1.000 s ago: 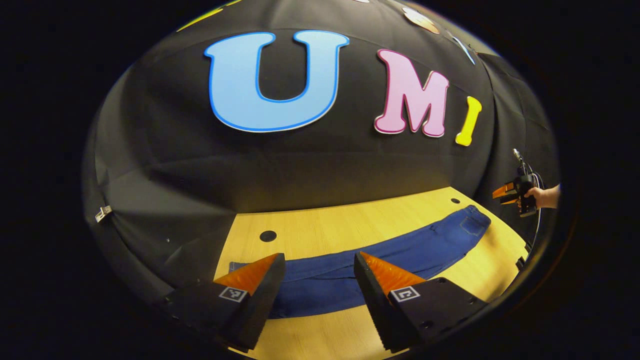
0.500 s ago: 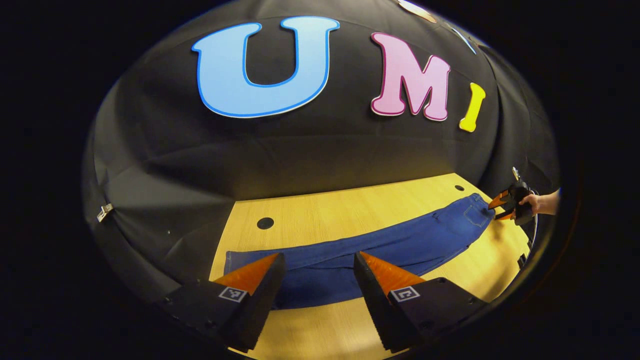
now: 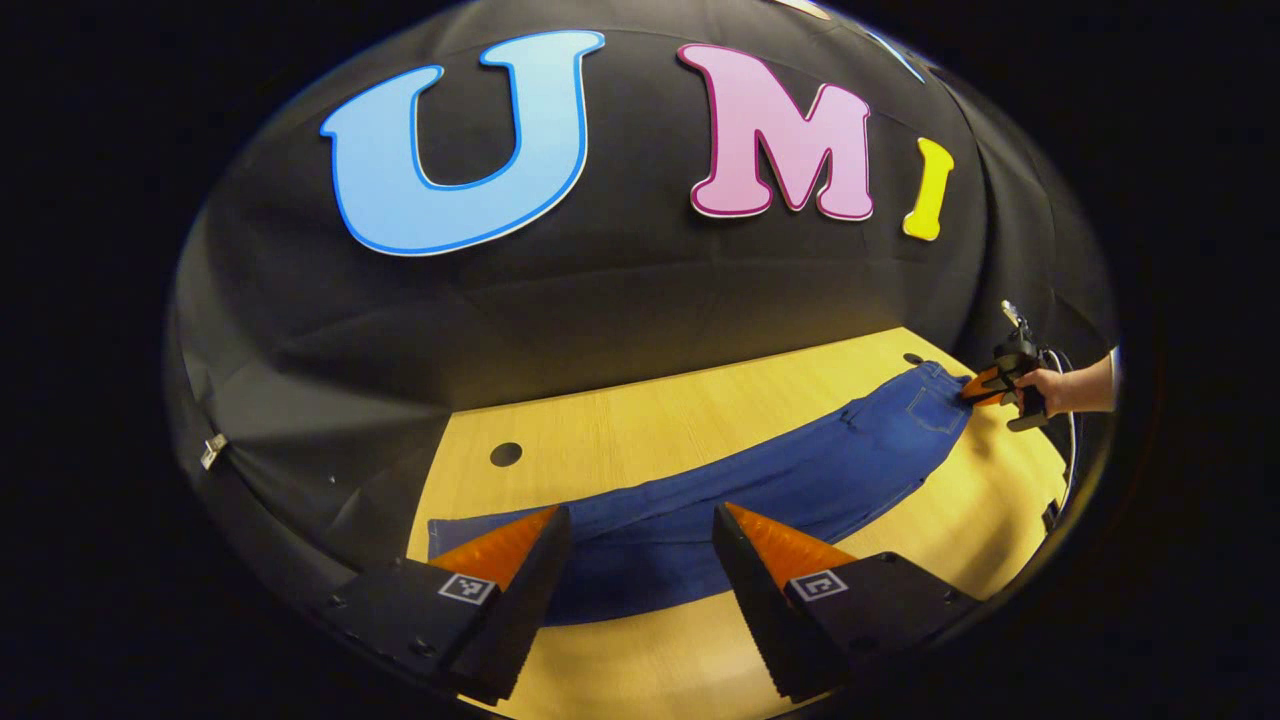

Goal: Grasp the waist and the cuffs of the jeans and fold them to make the two legs overlap; first hold the waist and fold one-third of the jeans toward the cuffs, then hold the cuffs and fold the remaining one-third in the same direction to finish folding.

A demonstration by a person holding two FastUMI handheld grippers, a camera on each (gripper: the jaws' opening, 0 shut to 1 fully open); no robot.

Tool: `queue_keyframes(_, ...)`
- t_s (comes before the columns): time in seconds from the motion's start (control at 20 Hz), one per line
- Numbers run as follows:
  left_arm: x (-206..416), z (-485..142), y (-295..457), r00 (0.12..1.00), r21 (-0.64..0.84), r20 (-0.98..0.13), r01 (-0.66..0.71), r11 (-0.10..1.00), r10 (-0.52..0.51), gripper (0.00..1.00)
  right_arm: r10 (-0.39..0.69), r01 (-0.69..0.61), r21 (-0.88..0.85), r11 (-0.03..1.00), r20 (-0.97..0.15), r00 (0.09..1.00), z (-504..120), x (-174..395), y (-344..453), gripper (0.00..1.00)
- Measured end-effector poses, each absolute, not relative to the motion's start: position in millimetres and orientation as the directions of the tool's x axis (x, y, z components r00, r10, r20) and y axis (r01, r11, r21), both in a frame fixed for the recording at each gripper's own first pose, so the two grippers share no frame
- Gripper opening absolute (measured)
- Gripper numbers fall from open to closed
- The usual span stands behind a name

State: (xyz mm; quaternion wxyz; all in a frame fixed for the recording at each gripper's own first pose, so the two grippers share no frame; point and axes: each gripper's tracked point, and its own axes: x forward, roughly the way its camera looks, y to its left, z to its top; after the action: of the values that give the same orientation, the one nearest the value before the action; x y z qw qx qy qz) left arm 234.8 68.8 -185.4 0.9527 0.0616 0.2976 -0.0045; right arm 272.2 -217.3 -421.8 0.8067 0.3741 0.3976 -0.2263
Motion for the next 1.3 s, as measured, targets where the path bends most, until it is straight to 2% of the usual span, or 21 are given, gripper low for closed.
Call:
queue_keyframes(0.05, 229.2, -186.1, 71.6, 0.82, 0.094, -0.572, 0.047, 0.994, 0.015, 0.91, -0.088, 0.648, 0.414, 0.639, -0.798, 0.597, -408.3, 270.1, -216.1, 0.05)
queue_keyframes(0.4, 185.7, -175.3, 129.2, 0.817, 0.128, -0.576, 0.055, 0.99, 0.029, 0.91, -0.187, 0.579, 0.361, 0.731, -0.71, 0.679, -359.7, 281.8, -206.5, 0.05)
queue_keyframes(0.45, 182.2, -175.2, 137.4, 0.817, 0.125, -0.575, 0.049, 0.991, 0.032, 0.91, -0.198, 0.563, 0.354, 0.747, -0.69, 0.696, -348.4, 287.6, -202.2, 0.05)
queue_keyframes(0.5, 180.3, -174.5, 144.2, 0.819, 0.123, -0.573, 0.041, 0.992, 0.037, 0.91, -0.204, 0.542, 0.346, 0.766, -0.669, 0.715, -335.6, 289.4, -195.8, 0.0)
queue_keyframes(0.55, 179.6, -174.0, 150.8, 0.82, 0.12, -0.57, 0.035, 0.992, 0.04, 0.91, -0.213, 0.518, 0.335, 0.787, -0.641, 0.737, -320.7, 294.1, -189.2, 0.05)
queue_keyframes(0.6, 179.3, -173.7, 155.5, 0.823, 0.114, -0.567, 0.034, 0.993, 0.037, 0.91, -0.218, 0.492, 0.322, 0.809, -0.613, 0.76, -305.8, 300.7, -179.6, 0.05)
queue_keyframes(0.65, 180.1, -173.7, 158.8, 0.825, 0.107, -0.564, 0.035, 0.994, 0.032, 0.91, -0.218, 0.457, 0.309, 0.834, -0.577, 0.787, -287.8, 308.3, -166.6, 0.0)
queue_keyframes(0.7, 181.1, -175.0, 162.3, 0.825, 0.103, -0.565, 0.037, 0.994, 0.027, 0.91, -0.209, 0.42, 0.3, 0.857, -0.541, 0.815, -264.3, 308.8, -152.7, 0.05)
queue_keyframes(0.85, 181.8, -179.5, 169.9, 0.83, 0.084, -0.558, 0.042, 0.996, 0.012, 0.91, -0.155, 0.309, 0.292, 0.905, -0.45, 0.88, -199.6, 320.4, -91.5, 0.04)
queue_keyframes(0.9, 181.1, -182.0, 172.9, 0.83, 0.076, -0.558, 0.042, 0.996, 0.008, 0.91, -0.133, 0.268, 0.285, 0.92, -0.417, 0.899, -180.1, 320.7, -66.7, 0.0)
queue_keyframes(1.0, 176.4, -188.0, 177.2, 0.827, 0.058, -0.562, 0.04, 0.997, -0.001, 0.91, -0.059, 0.17, 0.277, 0.946, -0.369, 0.927, -152.6, 312.3, -11.3, 0.05)
queue_keyframes(1.15, 163.0, -195.9, 191.5, 0.821, 0.05, -0.571, 0.022, 0.999, 0.01, 0.91, 0.077, 0.021, 0.253, 0.967, -0.368, 0.927, -154.9, 293.5, 88.5, 0.04)
queue_keyframes(1.3, 144.3, -204.0, 204.4, 0.808, 0.048, -0.588, -0.008, 0.999, 0.035, 0.92, 0.242, -0.159, 0.211, 0.964, -0.458, 0.855, -215.4, 268.0, 185.4, 0.04)
